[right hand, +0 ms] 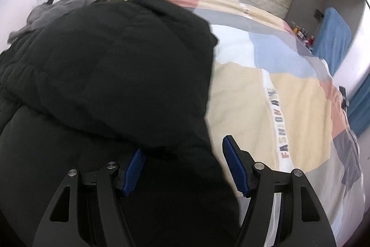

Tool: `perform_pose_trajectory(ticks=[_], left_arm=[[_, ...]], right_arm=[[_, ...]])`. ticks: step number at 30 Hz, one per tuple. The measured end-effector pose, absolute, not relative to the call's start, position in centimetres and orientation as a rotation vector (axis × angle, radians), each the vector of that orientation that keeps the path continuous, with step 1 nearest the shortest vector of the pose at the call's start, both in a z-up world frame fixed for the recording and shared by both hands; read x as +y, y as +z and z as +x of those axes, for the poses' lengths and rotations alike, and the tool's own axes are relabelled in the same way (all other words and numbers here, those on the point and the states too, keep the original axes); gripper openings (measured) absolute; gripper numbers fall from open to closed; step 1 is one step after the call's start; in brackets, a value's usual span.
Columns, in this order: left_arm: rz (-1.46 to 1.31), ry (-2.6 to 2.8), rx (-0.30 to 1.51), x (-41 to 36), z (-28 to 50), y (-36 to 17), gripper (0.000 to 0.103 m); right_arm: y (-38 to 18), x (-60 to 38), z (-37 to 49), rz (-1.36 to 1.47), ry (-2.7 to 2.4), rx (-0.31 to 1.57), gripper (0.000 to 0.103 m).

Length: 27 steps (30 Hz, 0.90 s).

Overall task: Fold large clothes
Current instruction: 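Withdraw the right gripper and move the left gripper toward the other sleeve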

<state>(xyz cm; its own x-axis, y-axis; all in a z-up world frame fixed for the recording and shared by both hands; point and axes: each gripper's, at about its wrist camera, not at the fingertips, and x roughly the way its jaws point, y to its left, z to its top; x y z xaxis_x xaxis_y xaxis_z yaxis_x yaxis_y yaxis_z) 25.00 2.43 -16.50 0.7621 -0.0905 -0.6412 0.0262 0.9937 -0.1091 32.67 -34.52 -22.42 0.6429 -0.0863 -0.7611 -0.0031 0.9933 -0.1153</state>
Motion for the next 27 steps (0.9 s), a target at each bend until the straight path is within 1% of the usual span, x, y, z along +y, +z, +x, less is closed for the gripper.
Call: perform_pose_trajectory(ticks=[5, 8, 12, 15, 22, 27], left_arm=[[-0.092, -0.062, 0.691, 2.2, 25.0, -16.4, 0.103], [-0.08, -0.061, 0.687, 2.0, 24.9, -16.4, 0.103], [-0.067, -0.058, 0.684, 1.7, 24.8, -16.2, 0.103], [-0.056, -0.066, 0.658, 1.5, 24.7, -15.9, 0.103], [-0.073, -0.057, 0.638, 1.6, 23.8, -14.9, 0.103], [-0.08, -0.068, 0.598, 1.5, 22.2, -13.9, 0.103]], right_arm=[[-21.4, -37.2, 32.5, 0.003, -0.057, 0.807, 0.065], [-21.6, -38.2, 32.8, 0.044, -0.059, 0.819, 0.068], [-21.3, -38.0, 32.6, 0.083, -0.043, 0.855, 0.069], [-19.3, -36.7, 31.0, 0.141, -0.02, 0.832, 0.071], [-12.3, -31.8, 25.3, 0.095, 0.043, 0.64, 0.071], [-10.2, -28.8, 19.7, 0.065, 0.09, 0.55, 0.071]])
